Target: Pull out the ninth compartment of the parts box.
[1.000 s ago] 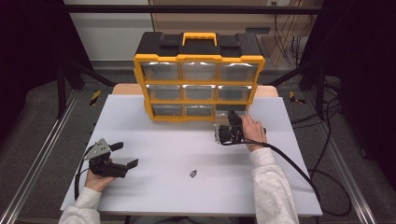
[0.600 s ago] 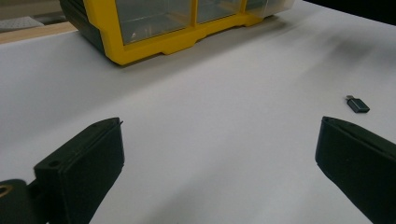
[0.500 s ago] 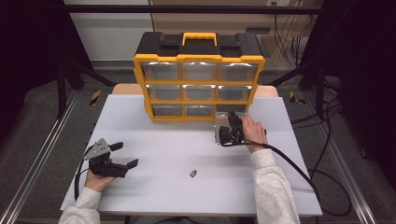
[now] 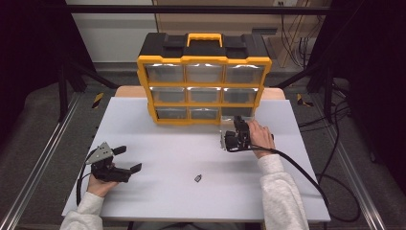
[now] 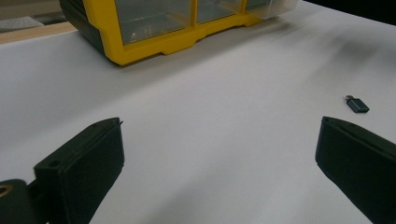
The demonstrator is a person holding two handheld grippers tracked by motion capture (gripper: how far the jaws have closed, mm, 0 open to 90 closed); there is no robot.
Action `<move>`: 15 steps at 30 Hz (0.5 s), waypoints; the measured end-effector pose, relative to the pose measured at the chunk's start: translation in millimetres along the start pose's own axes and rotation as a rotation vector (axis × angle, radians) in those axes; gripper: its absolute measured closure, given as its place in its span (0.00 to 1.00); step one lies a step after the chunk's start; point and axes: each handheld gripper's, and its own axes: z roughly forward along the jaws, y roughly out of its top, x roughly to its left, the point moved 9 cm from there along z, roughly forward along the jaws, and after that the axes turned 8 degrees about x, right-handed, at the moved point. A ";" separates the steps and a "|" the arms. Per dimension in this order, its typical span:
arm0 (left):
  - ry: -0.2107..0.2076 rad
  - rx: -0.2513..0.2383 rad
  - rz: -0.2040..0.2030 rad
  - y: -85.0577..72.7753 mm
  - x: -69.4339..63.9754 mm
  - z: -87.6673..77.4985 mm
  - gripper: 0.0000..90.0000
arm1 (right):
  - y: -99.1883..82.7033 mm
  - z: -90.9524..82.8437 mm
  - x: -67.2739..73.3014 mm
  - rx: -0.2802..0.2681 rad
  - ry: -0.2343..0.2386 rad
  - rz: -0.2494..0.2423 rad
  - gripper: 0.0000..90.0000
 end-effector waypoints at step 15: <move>0.000 0.001 0.002 0.0 -0.4 0.2 0.01 | -0.5 -6.0 1.4 -0.008 0.007 0.004 0.85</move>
